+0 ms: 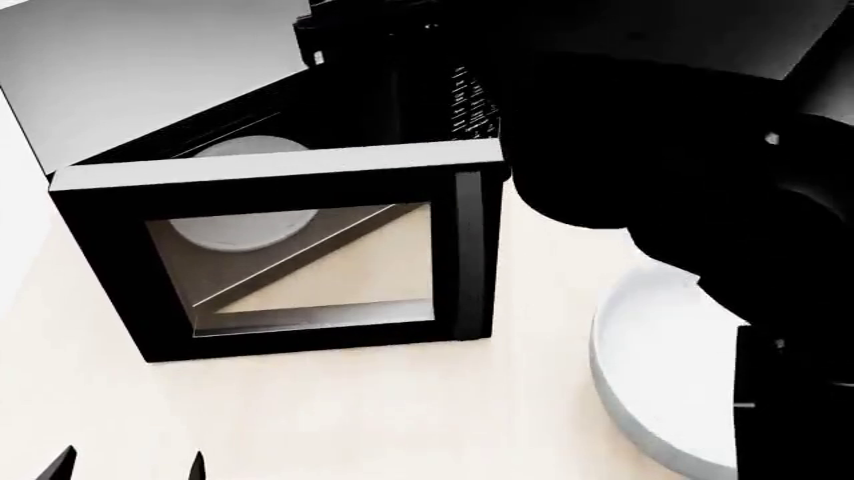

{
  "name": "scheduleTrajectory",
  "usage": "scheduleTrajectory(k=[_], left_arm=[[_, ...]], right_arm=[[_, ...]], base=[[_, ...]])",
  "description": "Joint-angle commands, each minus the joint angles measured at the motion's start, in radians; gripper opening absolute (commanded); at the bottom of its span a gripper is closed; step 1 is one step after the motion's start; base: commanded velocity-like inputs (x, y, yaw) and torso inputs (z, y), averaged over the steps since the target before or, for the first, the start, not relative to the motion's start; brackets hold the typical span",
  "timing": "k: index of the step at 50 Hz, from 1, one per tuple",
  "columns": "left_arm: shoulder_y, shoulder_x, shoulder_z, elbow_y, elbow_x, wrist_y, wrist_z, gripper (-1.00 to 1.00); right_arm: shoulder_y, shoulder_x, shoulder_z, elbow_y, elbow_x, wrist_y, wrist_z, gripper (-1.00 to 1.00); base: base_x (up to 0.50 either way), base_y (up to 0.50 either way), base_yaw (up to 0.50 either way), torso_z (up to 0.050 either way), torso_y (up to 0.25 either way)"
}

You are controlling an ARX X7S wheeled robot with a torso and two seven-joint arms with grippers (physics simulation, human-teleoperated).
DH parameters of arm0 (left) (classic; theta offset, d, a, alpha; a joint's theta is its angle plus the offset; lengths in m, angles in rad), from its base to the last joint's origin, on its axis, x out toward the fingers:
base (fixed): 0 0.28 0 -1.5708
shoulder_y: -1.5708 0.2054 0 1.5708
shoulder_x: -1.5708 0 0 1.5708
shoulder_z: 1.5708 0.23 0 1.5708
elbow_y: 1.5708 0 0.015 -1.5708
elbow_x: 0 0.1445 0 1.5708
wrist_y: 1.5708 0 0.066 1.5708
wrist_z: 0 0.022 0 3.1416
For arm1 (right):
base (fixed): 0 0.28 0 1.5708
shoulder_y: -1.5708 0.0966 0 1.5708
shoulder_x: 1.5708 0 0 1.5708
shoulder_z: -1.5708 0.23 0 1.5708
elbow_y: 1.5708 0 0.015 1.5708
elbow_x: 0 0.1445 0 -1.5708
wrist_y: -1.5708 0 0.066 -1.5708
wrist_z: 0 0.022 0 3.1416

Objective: Open the microwave.

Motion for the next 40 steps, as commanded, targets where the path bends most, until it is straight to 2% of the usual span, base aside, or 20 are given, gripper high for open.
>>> scheduleTrajectory(k=[1,8,19,40], left_arm=[[-0.001,-0.004,-0.001,-0.003,-0.012,0.003,0.001,1.00],[0.001,-0.007,0.000,0.003,-0.016,0.002,-0.001,1.00],[0.002,-0.009,0.005,0.003,-0.017,0.004,-0.002,1.00],[0.001,-0.016,0.007,0.007,-0.025,0.005,-0.007,1.00]], right_arm=[[0.143,-0.048,-0.100,0.222,0.000,0.123,-0.057,1.00],[0.181,-0.062,-0.133,0.314,-0.025,0.128,-0.083,1.00],[0.253,-0.089,-0.222,0.502,-0.124,0.036,-0.223,1.00],[0.215,-0.124,-0.270,0.622,-0.165,-0.049,-0.307,1.00]], base=[[0.00,0.00,0.00,0.000,0.000],[0.00,0.00,0.00,0.000,0.000],[0.00,0.00,0.00,0.000,0.000],[0.00,0.00,0.00,0.000,0.000]])
